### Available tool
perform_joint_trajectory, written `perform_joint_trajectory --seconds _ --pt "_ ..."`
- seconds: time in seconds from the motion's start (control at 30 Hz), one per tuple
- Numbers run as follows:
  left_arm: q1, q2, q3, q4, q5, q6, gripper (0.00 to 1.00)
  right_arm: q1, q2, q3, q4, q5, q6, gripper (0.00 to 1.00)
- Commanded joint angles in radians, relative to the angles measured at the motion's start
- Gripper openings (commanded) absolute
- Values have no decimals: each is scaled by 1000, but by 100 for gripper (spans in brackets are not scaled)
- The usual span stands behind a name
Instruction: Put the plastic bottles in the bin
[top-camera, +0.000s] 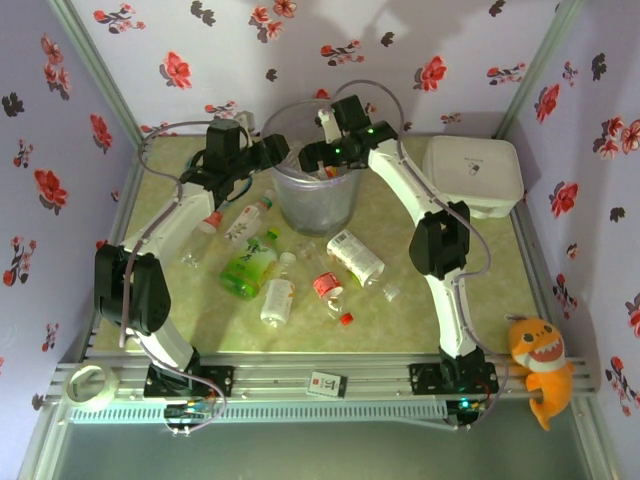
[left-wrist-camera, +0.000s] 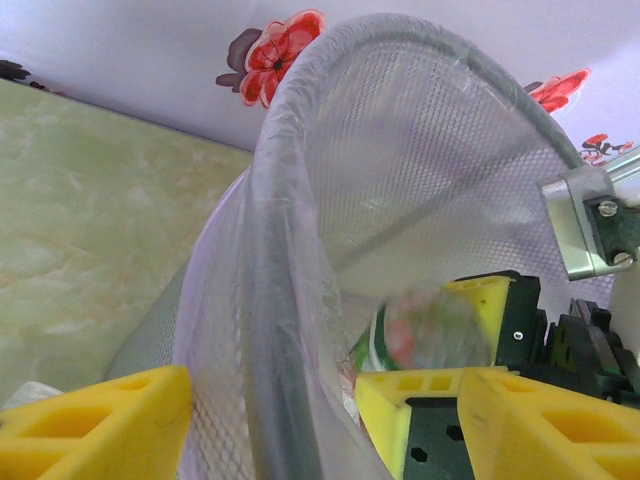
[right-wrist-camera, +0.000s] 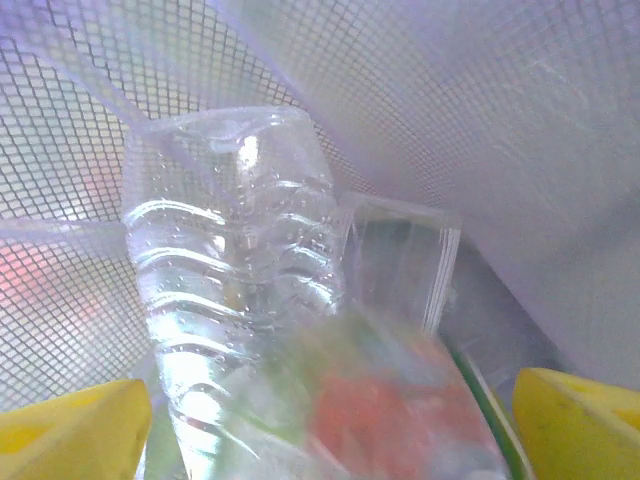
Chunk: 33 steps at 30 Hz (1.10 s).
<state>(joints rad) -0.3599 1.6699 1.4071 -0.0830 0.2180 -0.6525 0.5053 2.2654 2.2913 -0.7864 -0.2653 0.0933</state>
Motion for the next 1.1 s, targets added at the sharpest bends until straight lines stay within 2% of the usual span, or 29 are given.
perform_joint_trajectory --seconds 0.0,0.37,0.67,0.87,1.07 --pt "-12 42 4 -37 20 12 72 10 -29 41 -10 9 -11 96" --pt "-11 42 4 -37 20 12 72 16 -158 64 4 6 -9 95" --pt "-11 43 6 -37 21 10 72 16 -328 31 33 -18 -11 95" --pt "-13 46 7 -35 23 8 72 8 -467 -49 -7 34 -34 93" --pt "-11 42 13 -36 26 11 72 -14 -622 -254 -91 106 -70 91"
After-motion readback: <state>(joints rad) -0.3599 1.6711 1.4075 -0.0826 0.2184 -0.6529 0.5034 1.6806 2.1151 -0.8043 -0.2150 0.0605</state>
